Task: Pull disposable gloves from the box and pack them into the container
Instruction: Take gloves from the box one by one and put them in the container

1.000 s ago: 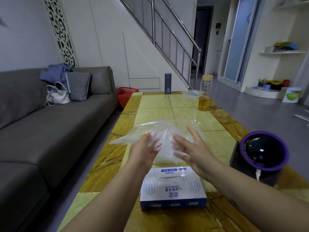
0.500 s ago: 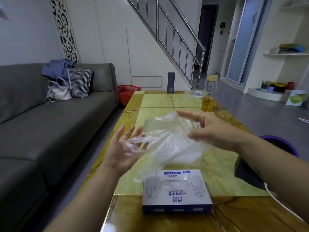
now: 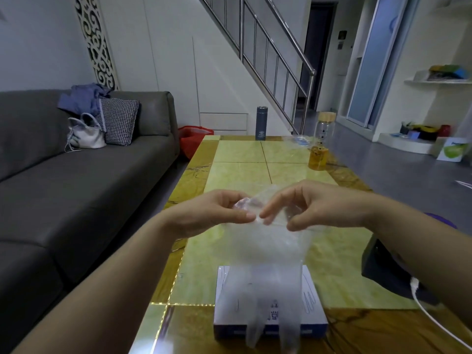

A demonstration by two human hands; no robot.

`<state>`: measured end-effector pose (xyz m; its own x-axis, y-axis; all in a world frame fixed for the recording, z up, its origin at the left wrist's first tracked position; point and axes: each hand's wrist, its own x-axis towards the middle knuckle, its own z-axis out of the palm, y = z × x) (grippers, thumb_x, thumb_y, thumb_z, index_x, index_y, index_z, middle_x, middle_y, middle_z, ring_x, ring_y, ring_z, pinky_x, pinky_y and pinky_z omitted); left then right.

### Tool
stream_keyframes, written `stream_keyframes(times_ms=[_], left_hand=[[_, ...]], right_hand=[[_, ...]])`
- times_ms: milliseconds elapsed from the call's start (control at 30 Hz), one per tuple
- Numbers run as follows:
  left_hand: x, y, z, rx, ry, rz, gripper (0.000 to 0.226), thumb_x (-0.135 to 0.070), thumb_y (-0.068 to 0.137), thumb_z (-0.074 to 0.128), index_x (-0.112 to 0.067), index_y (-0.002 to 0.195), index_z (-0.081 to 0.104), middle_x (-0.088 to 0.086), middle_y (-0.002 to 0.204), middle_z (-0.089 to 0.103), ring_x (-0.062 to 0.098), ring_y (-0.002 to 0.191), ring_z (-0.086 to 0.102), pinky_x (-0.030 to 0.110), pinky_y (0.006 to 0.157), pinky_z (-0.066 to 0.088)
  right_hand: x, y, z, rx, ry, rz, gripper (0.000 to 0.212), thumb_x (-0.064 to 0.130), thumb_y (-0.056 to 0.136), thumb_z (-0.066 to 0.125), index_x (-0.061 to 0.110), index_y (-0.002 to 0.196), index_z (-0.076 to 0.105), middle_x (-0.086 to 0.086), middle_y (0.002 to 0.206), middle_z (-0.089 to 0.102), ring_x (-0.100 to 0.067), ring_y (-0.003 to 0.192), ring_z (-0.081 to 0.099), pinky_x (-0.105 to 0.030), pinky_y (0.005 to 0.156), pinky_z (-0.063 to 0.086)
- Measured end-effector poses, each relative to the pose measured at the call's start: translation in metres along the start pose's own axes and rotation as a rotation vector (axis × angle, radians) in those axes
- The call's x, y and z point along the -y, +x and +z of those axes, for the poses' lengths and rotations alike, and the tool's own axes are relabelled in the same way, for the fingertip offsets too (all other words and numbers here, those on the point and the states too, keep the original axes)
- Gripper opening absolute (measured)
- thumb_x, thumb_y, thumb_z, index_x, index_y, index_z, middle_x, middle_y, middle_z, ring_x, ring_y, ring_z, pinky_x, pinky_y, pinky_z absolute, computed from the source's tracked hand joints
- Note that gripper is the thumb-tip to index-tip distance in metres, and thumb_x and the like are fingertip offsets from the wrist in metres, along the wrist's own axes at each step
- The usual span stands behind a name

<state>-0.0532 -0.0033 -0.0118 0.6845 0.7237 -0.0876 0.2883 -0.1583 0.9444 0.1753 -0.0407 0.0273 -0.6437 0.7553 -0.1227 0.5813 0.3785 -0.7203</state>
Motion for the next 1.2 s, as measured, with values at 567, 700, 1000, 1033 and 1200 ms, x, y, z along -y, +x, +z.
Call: stream_keyframes(times_ms=[567,700,1000,1033,1200], left_hand=[[0.009,0.011,-0.039,-0.405,-0.063,-0.076,0.019,-0.032,0.082,0.063,-0.013,0.086,0.061,0.003,0.085,0.058,0.014,0.079,0.057,0.028,0.083,0.052],[0.015,0.026,-0.056,-0.859,0.228,-0.102,0.012,-0.030,0.092,0.059,-0.020,0.095,0.065,-0.003,0.092,0.065,0.013,0.088,0.061,0.027,0.075,0.048],[0.020,0.082,-0.010,-0.244,1.151,-0.029,0.043,-0.045,0.094,0.050,-0.034,0.136,0.047,-0.009,0.146,0.041,0.015,0.130,0.042,0.042,0.110,0.033],[0.023,0.089,-0.007,-0.152,1.166,-0.109,0.047,-0.047,0.095,0.046,-0.033,0.140,0.042,-0.007,0.150,0.035,0.017,0.135,0.037,0.043,0.112,0.030],[0.035,0.124,0.001,0.085,1.110,-0.377,0.059,-0.055,0.097,0.035,-0.028,0.149,0.027,-0.004,0.156,0.024,0.019,0.143,0.023,0.037,0.113,0.021]], right_hand=[[-0.022,0.013,-0.020,-0.226,0.028,0.053,0.053,0.023,0.082,0.071,0.042,0.127,0.051,0.028,0.132,0.051,-0.014,0.100,0.066,-0.026,0.098,0.044],[-0.045,0.025,-0.033,-0.276,0.009,0.153,0.066,0.023,0.080,0.074,0.035,0.138,0.044,0.020,0.144,0.041,-0.021,0.116,0.059,-0.031,0.096,0.050],[-0.108,0.068,-0.039,-0.375,-0.038,0.439,0.073,0.008,0.081,0.073,0.015,0.145,0.038,-0.002,0.141,0.048,-0.008,0.077,0.067,-0.015,0.065,0.051],[-0.113,0.071,-0.038,-0.355,-0.106,0.469,0.074,0.010,0.081,0.073,0.015,0.146,0.037,-0.002,0.140,0.049,-0.006,0.075,0.066,-0.014,0.064,0.049],[-0.131,0.087,-0.032,-0.235,-0.508,0.549,0.072,0.013,0.084,0.068,0.014,0.147,0.033,-0.005,0.143,0.043,-0.012,0.093,0.060,-0.023,0.076,0.049]])
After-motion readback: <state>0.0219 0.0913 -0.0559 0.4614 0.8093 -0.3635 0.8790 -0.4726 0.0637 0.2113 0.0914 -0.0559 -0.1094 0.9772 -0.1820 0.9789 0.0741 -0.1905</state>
